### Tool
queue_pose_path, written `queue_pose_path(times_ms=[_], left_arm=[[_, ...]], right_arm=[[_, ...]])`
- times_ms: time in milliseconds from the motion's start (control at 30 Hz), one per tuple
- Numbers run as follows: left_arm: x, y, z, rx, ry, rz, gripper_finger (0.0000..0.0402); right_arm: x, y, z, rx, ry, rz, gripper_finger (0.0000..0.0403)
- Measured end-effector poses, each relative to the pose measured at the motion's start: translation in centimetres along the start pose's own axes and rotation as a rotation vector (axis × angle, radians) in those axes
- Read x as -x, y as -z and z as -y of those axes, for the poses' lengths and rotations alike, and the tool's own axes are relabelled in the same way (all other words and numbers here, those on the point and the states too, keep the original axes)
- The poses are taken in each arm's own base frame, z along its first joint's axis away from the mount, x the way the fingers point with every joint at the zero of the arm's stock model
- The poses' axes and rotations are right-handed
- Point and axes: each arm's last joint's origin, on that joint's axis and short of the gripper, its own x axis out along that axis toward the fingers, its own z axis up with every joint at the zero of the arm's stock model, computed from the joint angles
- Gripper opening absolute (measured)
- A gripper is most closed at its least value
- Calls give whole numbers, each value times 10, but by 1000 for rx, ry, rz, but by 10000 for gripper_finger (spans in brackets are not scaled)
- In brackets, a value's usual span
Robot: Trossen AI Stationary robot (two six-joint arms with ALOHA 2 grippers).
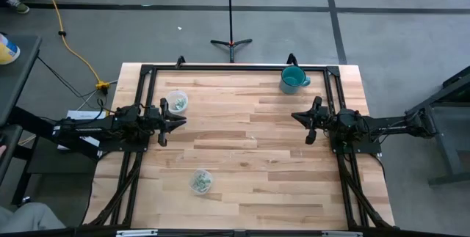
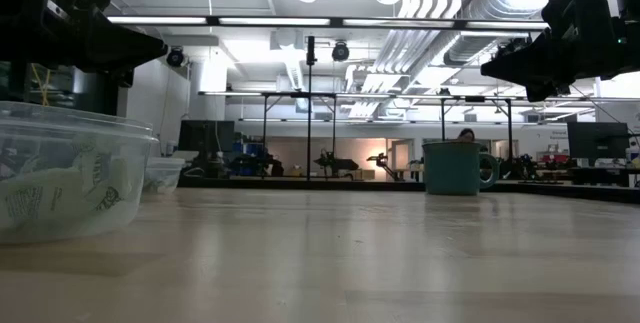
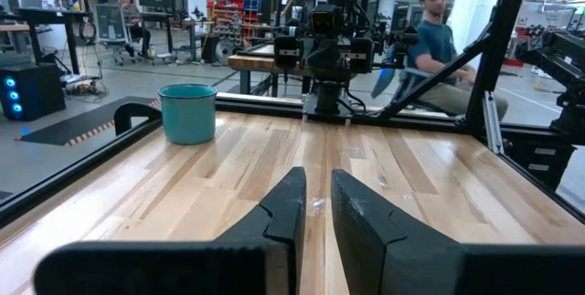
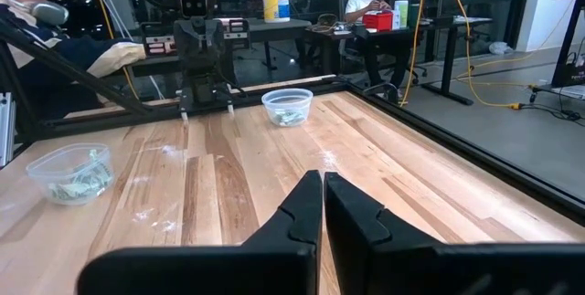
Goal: Pick and place Stevia / Truvia into bins
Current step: Return to Home Position
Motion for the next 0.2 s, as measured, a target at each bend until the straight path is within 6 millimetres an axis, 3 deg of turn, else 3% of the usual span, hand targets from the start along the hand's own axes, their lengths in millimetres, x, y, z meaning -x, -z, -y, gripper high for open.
queue_pose_path(times_ms=[200], left_arm=[[0, 0, 0, 0, 0, 0, 92]], right_arm=[[0, 0, 0, 0, -1, 0, 8]])
